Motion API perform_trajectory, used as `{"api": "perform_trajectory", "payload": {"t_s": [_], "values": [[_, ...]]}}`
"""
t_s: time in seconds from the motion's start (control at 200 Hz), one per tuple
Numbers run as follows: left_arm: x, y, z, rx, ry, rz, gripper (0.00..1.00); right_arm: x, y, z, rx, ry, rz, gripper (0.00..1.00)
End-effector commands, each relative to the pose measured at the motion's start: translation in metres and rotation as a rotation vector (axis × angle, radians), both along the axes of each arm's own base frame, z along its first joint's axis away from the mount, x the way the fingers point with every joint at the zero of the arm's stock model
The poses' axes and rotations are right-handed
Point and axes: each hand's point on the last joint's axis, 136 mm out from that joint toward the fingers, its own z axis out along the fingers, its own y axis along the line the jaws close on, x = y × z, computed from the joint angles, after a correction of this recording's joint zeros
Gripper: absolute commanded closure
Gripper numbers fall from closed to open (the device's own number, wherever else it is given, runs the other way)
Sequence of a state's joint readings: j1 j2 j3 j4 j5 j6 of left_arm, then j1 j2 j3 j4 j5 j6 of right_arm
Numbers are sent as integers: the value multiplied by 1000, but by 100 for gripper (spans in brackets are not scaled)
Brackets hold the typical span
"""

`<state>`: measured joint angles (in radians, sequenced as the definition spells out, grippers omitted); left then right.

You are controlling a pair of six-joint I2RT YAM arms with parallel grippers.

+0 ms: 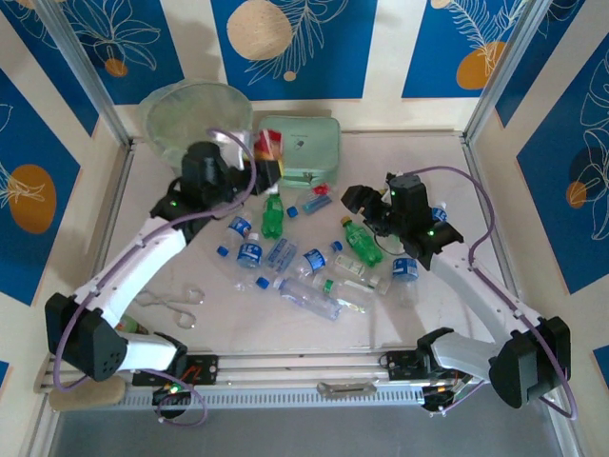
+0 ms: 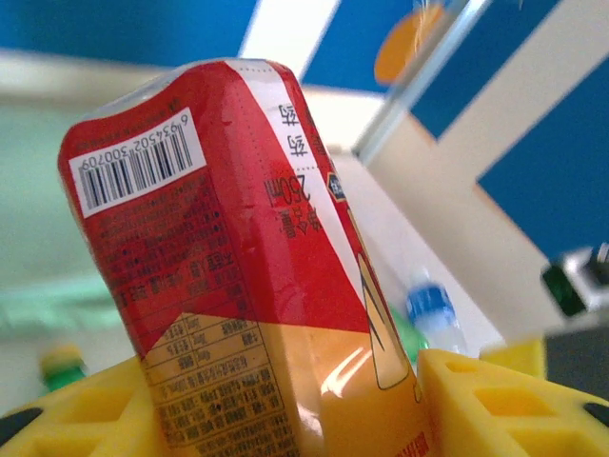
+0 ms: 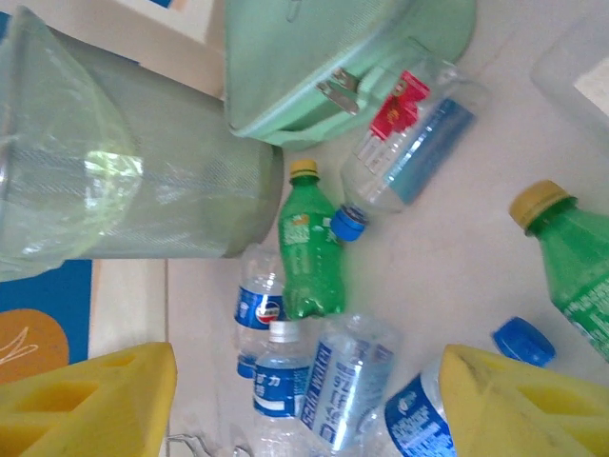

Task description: Put the plastic bottles in the bin

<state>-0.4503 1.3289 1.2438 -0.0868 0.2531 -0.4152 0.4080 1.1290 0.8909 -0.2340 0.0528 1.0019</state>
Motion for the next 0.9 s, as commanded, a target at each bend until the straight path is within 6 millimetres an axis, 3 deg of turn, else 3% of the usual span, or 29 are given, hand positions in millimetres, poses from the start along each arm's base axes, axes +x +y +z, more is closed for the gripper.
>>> {"api": "perform_trajectory", "payload": {"t_s": [0.0, 0.18, 0.32, 0.59, 0.785, 0.895], "values": [[22, 23, 24, 55, -42, 53, 48, -6, -4, -8, -8, 19, -7, 26], [65, 66, 59, 99, -82, 174, 48, -10, -2, -16, -11, 36, 12, 26], [96, 105, 60, 152, -47, 283, 49, -11, -1, -19, -12, 46, 18, 26], [140, 182, 19, 255, 108, 465, 50, -18, -2, -27, -33, 63, 30, 26], [157, 192, -30, 337, 241, 468, 48, -21, -7, -37, -50, 81, 13, 26], [162, 195, -44, 361, 267, 476, 47, -23, -14, -43, -77, 100, -6, 25]]}}
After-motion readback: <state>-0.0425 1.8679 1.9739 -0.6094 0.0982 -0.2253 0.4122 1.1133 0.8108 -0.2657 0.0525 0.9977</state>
